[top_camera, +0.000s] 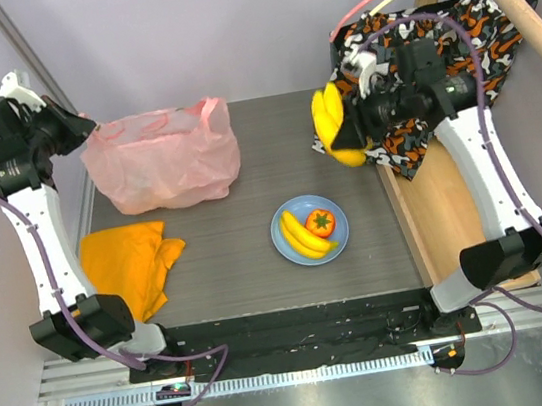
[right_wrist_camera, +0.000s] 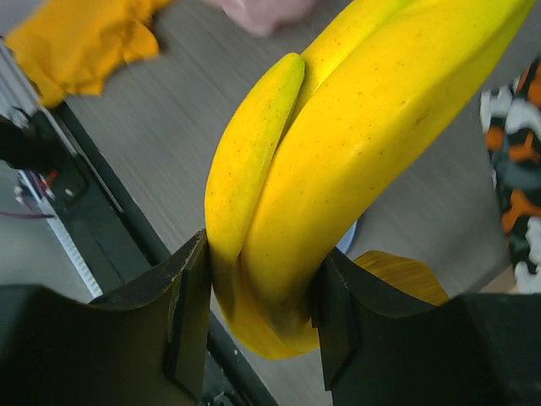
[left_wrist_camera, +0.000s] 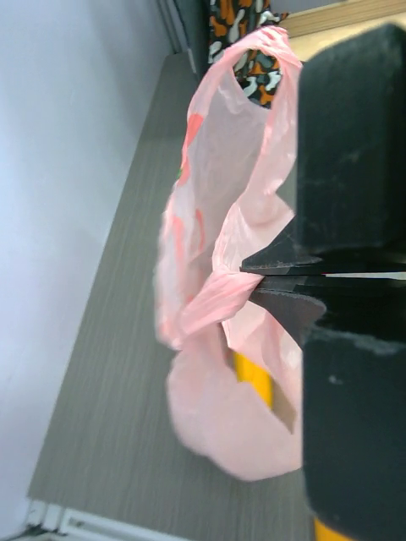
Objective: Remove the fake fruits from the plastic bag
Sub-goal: Place the fake fruit on the plate.
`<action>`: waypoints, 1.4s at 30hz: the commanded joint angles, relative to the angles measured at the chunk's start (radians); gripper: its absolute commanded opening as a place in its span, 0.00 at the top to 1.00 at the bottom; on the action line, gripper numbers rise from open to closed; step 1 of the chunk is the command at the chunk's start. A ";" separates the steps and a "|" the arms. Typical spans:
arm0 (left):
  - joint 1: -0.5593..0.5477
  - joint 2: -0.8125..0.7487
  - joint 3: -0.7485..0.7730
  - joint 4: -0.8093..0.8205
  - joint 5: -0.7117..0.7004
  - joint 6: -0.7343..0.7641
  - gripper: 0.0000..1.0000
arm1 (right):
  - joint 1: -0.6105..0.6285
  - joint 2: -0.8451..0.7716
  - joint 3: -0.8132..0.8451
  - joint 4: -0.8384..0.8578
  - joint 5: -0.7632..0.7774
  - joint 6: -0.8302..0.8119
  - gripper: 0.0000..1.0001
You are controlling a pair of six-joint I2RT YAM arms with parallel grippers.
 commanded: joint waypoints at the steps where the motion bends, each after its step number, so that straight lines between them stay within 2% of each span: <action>1: -0.001 -0.088 -0.105 0.086 0.057 -0.020 1.00 | 0.000 -0.009 -0.177 -0.047 0.183 -0.134 0.81; 5: -0.003 -0.150 -0.186 0.092 0.058 -0.021 1.00 | 0.006 0.037 -0.240 -0.037 0.198 -0.137 0.78; 11: -0.001 -0.231 -0.303 0.092 0.068 -0.014 1.00 | 0.006 0.185 -0.261 -0.083 0.137 -0.266 0.77; 16: -0.001 -0.263 -0.331 0.063 0.065 -0.001 1.00 | 0.011 0.320 -0.211 -0.140 0.076 -0.388 0.77; 21: -0.001 -0.277 -0.352 0.049 0.065 0.011 1.00 | 0.031 0.434 -0.139 -0.140 0.076 -0.399 0.77; 29: -0.003 -0.271 -0.354 0.024 0.063 0.029 1.00 | 0.052 0.623 0.030 -0.416 -0.110 -0.569 0.75; 37: 0.000 -0.288 -0.383 0.023 0.065 0.035 1.00 | 0.060 0.628 -0.028 -0.416 -0.182 -0.522 0.71; 42: -0.001 -0.297 -0.401 0.023 0.075 0.031 1.00 | 0.098 0.577 -0.094 -0.416 -0.196 -0.500 0.71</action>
